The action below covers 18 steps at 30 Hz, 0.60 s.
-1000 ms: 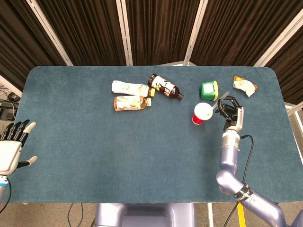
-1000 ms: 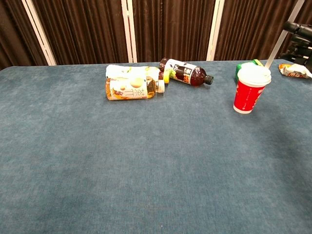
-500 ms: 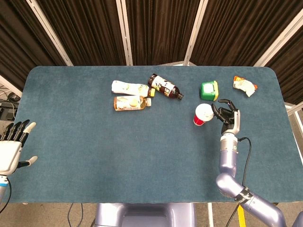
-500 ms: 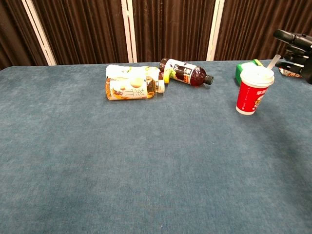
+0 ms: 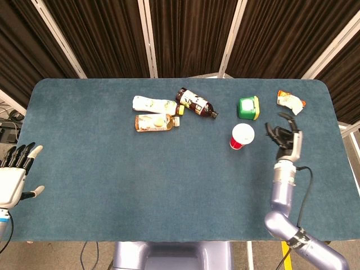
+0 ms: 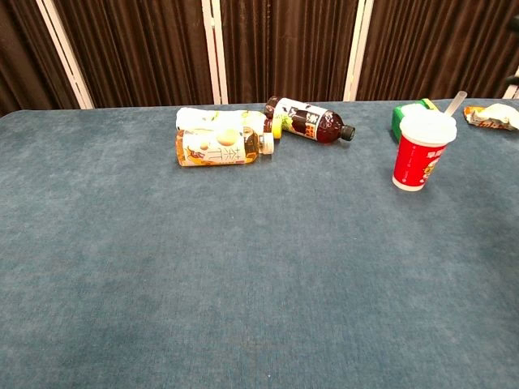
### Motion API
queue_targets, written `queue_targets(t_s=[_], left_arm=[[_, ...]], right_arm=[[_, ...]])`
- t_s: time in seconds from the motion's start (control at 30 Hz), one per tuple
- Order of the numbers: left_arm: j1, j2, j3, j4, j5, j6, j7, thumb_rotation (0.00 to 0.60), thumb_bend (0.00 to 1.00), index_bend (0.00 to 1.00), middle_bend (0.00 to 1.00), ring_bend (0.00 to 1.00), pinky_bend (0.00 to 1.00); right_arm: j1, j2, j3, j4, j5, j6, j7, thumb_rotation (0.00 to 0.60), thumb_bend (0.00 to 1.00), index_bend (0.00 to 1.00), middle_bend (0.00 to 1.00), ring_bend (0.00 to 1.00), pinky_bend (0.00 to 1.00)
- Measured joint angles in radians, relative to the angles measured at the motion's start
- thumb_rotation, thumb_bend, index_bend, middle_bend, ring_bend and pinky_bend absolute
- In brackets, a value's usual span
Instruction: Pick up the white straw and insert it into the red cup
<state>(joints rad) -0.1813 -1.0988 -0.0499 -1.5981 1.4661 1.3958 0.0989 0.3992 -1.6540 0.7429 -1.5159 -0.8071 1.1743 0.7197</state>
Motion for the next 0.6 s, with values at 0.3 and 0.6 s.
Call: queue_targets(t_s=[0.3, 0.6], left_arm=[[0.001, -0.001, -0.001, -0.003, -0.003, 0.001, 0.005, 0.600, 0.05, 0.00, 0.00, 0.00, 0.00], [0.001, -0.001, -0.002, -0.006, -0.006, 0.000, 0.008, 0.600, 0.05, 0.00, 0.00, 0.00, 0.00]], right_arm=[[-0.060, 0.042, -0.009, -0.009, -0.166, 0.215, -0.043, 0.600, 0.13, 0.27, 0.37, 0.21, 0.18], [-0.094, 0.231, -0.203, 0.000, -0.364, 0.180, -0.368, 0.600, 0.01, 0.00, 0.00, 0.00, 0.00]])
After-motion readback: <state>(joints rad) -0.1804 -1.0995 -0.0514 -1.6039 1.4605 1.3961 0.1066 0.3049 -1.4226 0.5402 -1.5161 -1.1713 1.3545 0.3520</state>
